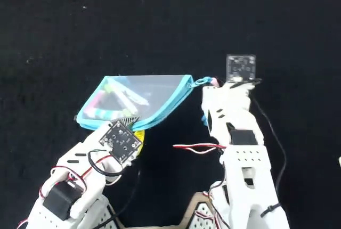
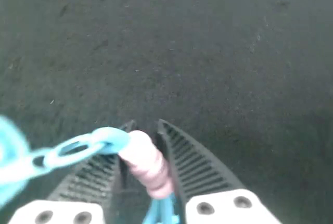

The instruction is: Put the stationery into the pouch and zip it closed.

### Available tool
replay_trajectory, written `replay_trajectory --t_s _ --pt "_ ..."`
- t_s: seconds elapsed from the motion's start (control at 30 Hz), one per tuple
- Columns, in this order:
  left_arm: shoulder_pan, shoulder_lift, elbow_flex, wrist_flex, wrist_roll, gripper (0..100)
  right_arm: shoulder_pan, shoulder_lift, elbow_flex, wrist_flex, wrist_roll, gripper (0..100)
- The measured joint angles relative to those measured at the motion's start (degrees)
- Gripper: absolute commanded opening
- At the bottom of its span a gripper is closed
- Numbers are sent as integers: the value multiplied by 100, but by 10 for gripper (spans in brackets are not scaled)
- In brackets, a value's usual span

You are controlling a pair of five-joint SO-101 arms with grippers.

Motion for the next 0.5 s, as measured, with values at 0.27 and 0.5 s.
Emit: replay_trajectory --t_s 0.27,0.5 --pt "-1011 -88 -9 -466 26 29 -1152 -1099 114 1187 1284 243" --pt "-1029 -88 334 -738 44 29 -1521 -2804 932 1196 1336 243"
